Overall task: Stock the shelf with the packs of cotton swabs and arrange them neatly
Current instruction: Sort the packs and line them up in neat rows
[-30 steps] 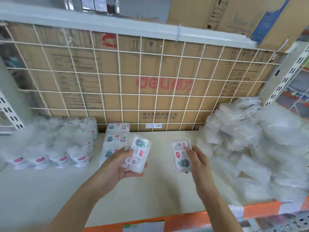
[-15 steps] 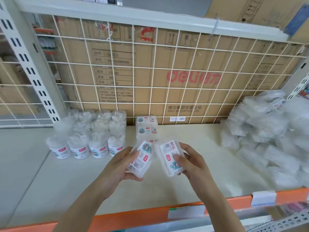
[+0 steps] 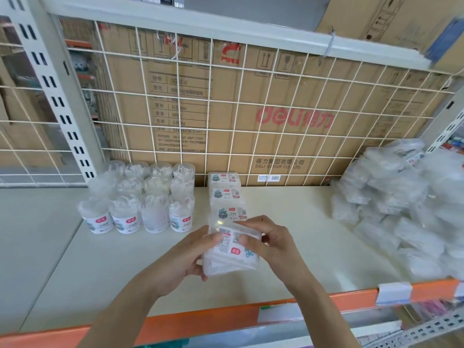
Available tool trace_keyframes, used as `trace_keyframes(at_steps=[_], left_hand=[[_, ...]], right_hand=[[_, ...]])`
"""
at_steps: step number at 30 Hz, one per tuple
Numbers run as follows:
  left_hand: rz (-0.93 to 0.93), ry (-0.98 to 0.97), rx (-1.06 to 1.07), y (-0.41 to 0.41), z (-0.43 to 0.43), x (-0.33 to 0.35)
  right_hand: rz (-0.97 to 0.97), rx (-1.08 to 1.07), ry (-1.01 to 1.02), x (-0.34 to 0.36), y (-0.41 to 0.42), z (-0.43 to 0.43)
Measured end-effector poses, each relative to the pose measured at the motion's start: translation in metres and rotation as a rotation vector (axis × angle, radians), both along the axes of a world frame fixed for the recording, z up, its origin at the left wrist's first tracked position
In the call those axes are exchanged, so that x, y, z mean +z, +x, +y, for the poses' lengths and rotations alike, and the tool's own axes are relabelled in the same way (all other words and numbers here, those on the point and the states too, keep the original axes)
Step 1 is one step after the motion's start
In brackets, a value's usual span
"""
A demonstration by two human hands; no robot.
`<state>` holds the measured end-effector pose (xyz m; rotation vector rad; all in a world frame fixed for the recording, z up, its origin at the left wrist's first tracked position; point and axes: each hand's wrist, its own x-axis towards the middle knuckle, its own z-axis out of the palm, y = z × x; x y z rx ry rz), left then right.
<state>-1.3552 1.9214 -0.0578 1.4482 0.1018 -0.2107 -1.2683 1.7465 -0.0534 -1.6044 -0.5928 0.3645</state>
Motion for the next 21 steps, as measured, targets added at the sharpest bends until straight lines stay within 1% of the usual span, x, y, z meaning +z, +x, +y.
trace_keyframes(at_steps=[3, 6, 8, 10, 12, 14, 16, 18, 21], left_hand=[[0.014, 0.021, 0.017, 0.002, -0.002, -0.003], [0.011, -0.005, 0.189, 0.007, -0.007, -0.004], [-0.023, -0.04, 0.298, 0.01, -0.008, -0.004], [-0.072, -0.064, 0.344, 0.011, -0.011, -0.002], [-0.111, -0.05, 0.347, 0.01, -0.015, 0.0], [-0.13, -0.031, 0.32, 0.01, -0.02, 0.0], [-0.128, 0.015, 0.278, 0.009, -0.028, -0.001], [-0.14, 0.046, 0.262, 0.008, -0.034, -0.005], [-0.145, 0.07, 0.277, 0.006, -0.034, -0.013]], right_hand=[[0.072, 0.117, -0.02, 0.001, 0.0, -0.004], [0.122, 0.121, -0.075, 0.002, -0.001, -0.007], [0.161, 0.147, -0.138, -0.001, -0.002, -0.009], [0.208, 0.192, -0.153, -0.004, -0.005, -0.01], [0.27, 0.149, -0.056, -0.004, -0.009, -0.009], [0.327, 0.058, 0.084, -0.004, -0.014, -0.006], [0.339, -0.034, 0.171, -0.007, -0.017, -0.003], [0.343, -0.074, 0.206, -0.01, -0.021, -0.003], [0.306, -0.136, 0.167, -0.015, -0.021, -0.008]])
